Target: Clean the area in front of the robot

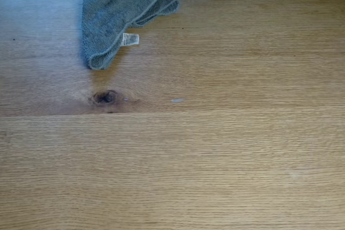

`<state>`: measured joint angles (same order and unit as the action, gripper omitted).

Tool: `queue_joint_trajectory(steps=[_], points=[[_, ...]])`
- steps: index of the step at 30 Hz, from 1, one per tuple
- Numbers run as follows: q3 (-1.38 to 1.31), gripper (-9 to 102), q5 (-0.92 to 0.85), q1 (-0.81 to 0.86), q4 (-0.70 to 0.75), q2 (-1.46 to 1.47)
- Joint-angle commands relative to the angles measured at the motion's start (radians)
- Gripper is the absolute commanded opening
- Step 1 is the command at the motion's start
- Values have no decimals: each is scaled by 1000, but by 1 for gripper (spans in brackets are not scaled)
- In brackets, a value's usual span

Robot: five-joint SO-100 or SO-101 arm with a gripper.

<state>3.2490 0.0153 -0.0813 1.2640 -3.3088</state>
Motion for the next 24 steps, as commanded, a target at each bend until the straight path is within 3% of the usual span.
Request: queue_joint_trajectory(steps=[1, 15, 24], points=[[103, 0, 69, 78, -38, 81], [103, 0, 67, 71, -41, 86], [43, 0, -87, 0, -239, 71]])
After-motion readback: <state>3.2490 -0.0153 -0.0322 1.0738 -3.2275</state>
